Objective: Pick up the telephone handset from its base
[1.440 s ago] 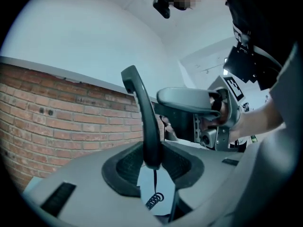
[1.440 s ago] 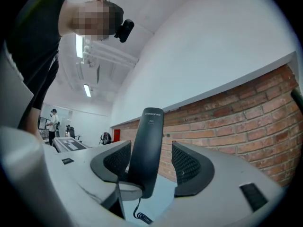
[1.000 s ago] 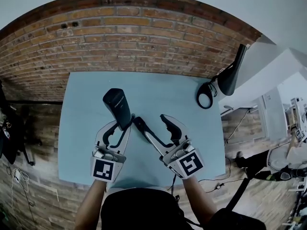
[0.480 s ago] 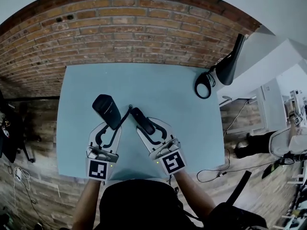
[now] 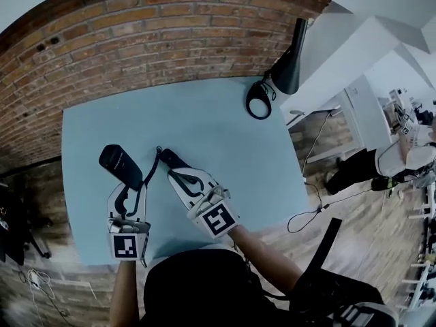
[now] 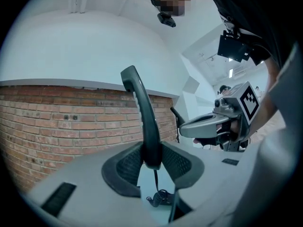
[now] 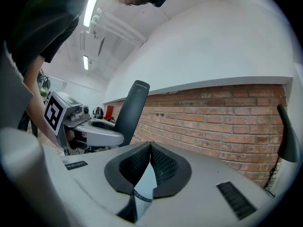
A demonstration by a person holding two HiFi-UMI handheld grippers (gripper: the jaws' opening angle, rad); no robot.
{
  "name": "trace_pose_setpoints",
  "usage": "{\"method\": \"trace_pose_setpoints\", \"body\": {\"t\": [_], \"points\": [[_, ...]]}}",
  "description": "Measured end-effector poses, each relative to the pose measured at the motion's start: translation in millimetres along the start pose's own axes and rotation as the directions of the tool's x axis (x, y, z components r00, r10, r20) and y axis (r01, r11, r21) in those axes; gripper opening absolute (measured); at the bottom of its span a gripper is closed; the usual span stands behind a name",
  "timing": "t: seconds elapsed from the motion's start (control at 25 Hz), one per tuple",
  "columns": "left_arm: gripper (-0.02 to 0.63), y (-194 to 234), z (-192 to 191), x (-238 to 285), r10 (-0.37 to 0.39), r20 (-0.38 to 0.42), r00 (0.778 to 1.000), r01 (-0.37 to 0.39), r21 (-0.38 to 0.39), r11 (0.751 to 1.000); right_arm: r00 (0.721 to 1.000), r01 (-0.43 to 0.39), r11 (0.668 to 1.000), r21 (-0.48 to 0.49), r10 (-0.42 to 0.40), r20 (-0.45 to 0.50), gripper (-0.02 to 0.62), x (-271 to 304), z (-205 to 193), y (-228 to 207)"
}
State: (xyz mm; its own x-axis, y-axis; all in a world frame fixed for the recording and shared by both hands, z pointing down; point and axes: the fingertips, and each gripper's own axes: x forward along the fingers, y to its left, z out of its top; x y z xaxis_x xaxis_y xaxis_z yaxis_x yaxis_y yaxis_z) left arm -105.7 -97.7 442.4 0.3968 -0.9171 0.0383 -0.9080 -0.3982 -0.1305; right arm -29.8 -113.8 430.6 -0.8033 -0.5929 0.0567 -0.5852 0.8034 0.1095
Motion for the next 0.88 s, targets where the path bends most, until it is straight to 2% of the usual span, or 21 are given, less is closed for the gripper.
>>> {"method": "trace_pose_setpoints", "body": {"t": [0.32,0.48,0.68,0.88], "points": [[0.143,-13.0,-15.3,5.0,-0.043,-0.038,0.998,0.044,0.02,0.999,0.999,-0.038,0.999,-0.004,0.038,-0.008,0.002,-1.4,-11.2,5.9],[0.143,-10.9,-26.2,1.5,-0.034,-0.073,0.997,0.033,-0.018,0.999,0.998,-0.055,0.998,0.01,0.056,-0.026,0.002,3.0,-19.7,13.4],[0.143,-12.5,-34.7,-0.3,-0.027,-0.088,0.996,0.025,-0.028,0.999,0.994,-0.093,0.995,-0.027,0.091,-0.063,0.002,3.7,-32.6,18.7],[0.143,-17.3,-46.6,-4.6,-0.032,-0.121,0.992,0.029,-0.025,0.999,0.992,-0.1,0.995,0.003,0.1,-0.072,0.002,3.3,-40.8,23.7]]}}
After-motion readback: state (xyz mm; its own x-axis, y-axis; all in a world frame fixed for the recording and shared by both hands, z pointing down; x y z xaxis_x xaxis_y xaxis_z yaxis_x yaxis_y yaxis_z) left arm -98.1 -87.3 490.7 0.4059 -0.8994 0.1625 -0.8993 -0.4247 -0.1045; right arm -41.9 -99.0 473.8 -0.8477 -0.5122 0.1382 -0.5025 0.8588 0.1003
